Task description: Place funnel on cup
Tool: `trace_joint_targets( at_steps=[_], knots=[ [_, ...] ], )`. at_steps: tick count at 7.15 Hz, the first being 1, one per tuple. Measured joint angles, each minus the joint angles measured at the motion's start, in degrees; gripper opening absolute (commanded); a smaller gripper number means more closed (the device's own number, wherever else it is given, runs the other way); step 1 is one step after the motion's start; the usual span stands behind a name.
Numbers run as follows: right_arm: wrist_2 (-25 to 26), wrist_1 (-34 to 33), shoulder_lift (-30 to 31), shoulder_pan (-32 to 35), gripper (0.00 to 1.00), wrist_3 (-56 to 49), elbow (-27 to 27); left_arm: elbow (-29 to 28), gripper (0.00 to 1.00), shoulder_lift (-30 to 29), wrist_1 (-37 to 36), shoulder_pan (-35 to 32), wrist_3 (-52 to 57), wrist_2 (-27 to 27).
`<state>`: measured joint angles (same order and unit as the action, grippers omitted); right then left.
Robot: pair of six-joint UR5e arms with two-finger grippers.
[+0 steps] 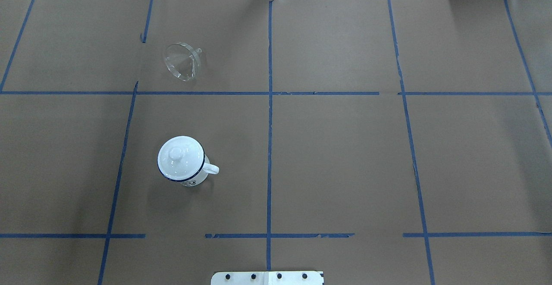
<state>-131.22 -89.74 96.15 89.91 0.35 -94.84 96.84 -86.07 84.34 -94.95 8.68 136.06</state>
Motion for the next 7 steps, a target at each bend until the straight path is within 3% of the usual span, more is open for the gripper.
trace_joint_targets(
  at_steps=[4, 5, 7],
  knots=[
    [0.0, 0.0, 0.0, 0.0, 1.0, 0.0, 0.0, 2.62, 1.0, 0.91, 4.18, -0.1, -1.68, 0.47],
    [0.0, 0.0, 0.0, 0.0, 1.0, 0.0, -0.04, 5.83, 1.0, 0.89, 6.79, 1.81, -6.53, 1.27],
    [0.0, 0.0, 0.0, 0.0, 1.0, 0.0, -0.04, 14.33, 1.0, -0.31, 8.53, 9.73, -29.59, 2.79]
  ],
)
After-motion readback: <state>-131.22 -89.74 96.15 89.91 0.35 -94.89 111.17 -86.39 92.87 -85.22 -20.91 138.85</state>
